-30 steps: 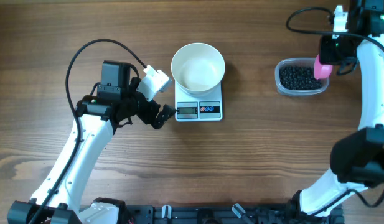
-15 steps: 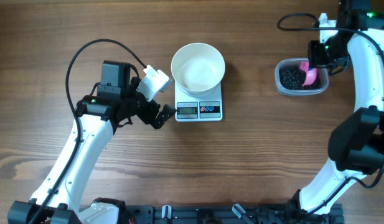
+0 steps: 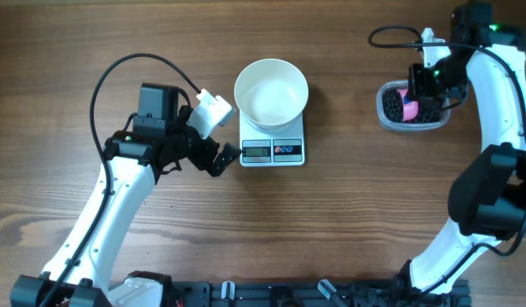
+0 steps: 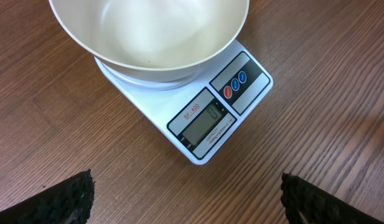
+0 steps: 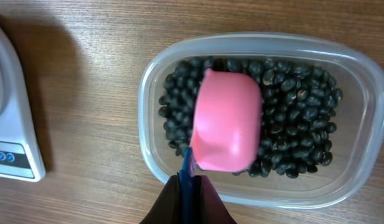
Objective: Scoop item into bowl and weigh 150g on scale
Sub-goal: 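Dip the pink scoop into the black beans and lift it filled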
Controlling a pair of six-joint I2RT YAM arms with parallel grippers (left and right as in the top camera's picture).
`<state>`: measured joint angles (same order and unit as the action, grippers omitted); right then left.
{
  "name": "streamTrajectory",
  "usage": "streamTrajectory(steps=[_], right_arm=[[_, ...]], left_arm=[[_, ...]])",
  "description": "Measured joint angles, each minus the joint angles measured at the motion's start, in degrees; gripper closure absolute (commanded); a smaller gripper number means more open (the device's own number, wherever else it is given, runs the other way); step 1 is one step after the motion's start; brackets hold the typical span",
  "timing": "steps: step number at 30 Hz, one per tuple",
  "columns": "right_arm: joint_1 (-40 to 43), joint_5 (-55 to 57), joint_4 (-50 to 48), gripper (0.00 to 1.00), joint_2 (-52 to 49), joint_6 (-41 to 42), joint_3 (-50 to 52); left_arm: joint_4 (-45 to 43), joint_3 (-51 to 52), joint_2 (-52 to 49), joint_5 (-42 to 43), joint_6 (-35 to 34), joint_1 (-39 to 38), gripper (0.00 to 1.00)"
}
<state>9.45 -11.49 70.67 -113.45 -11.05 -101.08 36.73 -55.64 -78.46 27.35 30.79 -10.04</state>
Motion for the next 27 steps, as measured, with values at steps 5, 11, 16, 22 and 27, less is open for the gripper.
streamTrajectory(steps=[5, 11, 16, 22, 27], right_arm=[[5.8, -6.4, 2.1, 0.96, 0.0, 0.0, 0.6], [13.0, -14.1, 2.6, 0.96, -0.9, 0.0, 1.3], [18.6, -20.1, 3.9, 0.96, -0.9, -1.3, 1.5], [23.1, -26.0, 6.2, 0.96, -0.9, -5.1, 1.6], [24.0, -31.1, 8.2, 0.96, -0.9, -8.6, 1.6]], left_arm=[[0.0, 0.0, 0.0, 0.0, 0.0, 0.0, 0.0], [0.0, 0.0, 0.0, 0.0, 0.0, 0.0, 0.0], [0.0, 0.0, 0.0, 0.0, 0.0, 0.0, 0.0], [0.0, 0.0, 0.0, 0.0, 0.0, 0.0, 0.0], [0.0, 0.0, 0.0, 0.0, 0.0, 0.0, 0.0]])
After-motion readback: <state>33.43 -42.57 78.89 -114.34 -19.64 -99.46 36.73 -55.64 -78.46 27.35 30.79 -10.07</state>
